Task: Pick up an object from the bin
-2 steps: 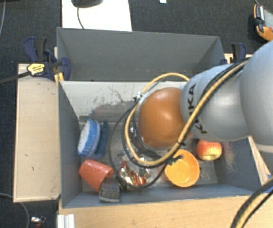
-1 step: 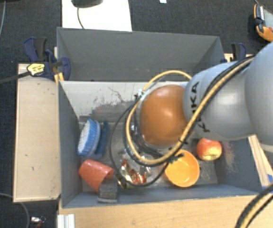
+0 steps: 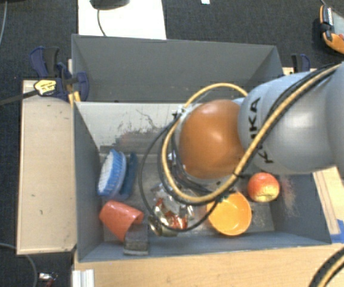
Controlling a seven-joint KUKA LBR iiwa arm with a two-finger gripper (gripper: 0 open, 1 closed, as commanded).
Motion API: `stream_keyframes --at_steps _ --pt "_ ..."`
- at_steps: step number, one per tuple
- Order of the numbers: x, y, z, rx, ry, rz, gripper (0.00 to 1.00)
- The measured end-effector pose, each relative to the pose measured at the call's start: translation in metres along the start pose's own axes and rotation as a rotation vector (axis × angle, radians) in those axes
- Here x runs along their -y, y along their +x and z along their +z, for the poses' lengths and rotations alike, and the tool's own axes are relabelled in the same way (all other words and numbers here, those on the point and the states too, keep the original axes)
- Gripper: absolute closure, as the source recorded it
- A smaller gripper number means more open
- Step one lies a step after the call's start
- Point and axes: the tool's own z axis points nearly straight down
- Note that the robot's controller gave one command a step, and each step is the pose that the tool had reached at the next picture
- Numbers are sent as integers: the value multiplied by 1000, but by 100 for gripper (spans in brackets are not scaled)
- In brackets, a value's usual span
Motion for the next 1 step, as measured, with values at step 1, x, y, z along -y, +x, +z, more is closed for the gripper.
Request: stream_keyframes --at_steps 1 --pt "1 -2 -25 7 4 3 100"
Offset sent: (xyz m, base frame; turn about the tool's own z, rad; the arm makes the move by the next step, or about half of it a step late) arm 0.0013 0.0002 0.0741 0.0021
